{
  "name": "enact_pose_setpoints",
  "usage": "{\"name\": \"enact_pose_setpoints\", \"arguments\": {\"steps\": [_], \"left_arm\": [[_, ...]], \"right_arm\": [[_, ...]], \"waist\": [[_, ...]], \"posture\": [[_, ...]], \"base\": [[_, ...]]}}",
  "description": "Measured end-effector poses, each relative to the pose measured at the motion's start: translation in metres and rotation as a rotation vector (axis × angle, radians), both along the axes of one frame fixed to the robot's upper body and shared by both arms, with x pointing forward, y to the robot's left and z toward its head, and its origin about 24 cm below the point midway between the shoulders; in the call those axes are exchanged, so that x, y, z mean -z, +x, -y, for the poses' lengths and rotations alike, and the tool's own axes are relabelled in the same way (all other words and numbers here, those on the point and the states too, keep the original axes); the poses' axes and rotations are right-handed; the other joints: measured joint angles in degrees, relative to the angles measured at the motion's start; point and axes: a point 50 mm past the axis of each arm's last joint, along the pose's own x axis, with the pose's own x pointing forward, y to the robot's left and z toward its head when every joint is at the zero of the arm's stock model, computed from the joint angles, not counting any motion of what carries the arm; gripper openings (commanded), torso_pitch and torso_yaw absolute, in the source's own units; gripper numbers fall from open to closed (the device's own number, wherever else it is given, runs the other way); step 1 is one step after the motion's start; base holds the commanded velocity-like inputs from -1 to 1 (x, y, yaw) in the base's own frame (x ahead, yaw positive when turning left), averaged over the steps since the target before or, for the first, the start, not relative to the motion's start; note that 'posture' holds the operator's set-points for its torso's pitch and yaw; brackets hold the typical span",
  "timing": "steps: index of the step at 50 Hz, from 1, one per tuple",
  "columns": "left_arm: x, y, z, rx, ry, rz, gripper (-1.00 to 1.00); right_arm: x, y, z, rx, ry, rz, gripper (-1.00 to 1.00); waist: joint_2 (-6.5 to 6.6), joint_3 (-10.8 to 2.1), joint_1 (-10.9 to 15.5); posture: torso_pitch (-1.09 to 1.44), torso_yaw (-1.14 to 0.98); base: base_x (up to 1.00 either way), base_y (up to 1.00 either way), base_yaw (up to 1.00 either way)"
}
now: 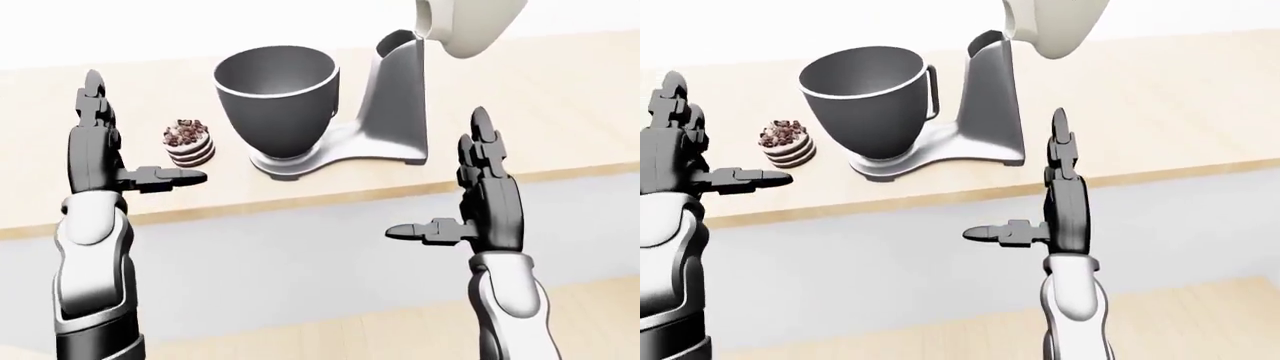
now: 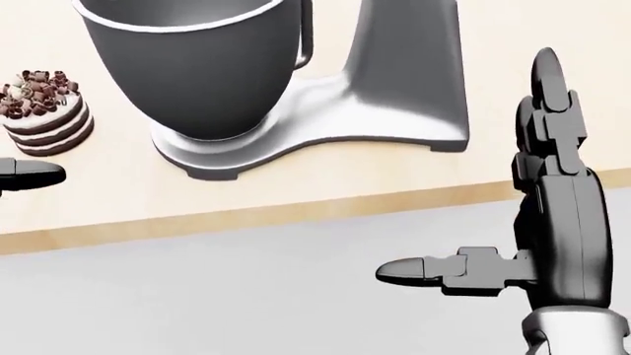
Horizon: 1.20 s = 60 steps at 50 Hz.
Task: Place the cake in the stand mixer bowl.
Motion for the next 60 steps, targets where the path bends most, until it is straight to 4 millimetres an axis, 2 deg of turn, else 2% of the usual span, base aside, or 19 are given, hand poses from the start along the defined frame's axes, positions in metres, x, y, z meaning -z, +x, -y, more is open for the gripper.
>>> {"name": "enact_pose_setpoints", "arguments": {"steps": [24, 41, 50, 60], "left_arm": [[0.008, 0.034, -0.003, 0.002, 0.052, -0.108, 1.00], [0.033, 0.046, 0.000, 0.039, 0.043, -0.202, 1.00], [0.038, 0.052, 0.010, 0.085, 0.022, -0.236, 1.00], [0.043, 0.059, 0.011, 0.104, -0.013, -0.251, 1.00]], "right_arm": [[0.001, 0.001, -0.001, -0.005, 0.001, -0.002, 1.00], [0.001, 0.001, -0.001, -0.008, 0.003, 0.001, 1.00], [0.001, 0.001, -0.002, -0.013, 0.005, 0.001, 1.00], [0.003, 0.002, -0.003, -0.013, 0.006, -0.003, 1.00]], "waist": [[0.09, -0.23, -0.2], [-0.03, 0.00, -0.3], [-0.14, -0.09, -0.2], [-0.15, -0.35, 0.0]], "posture": [[0.00, 0.00], [0.00, 0.00], [0.00, 0.00], [0.00, 0.00]], "base": [[0.00, 0.00, 0.00], [0.00, 0.00, 0.00], [0.00, 0.00, 0.00], [0.00, 0.00, 0.00]]}}
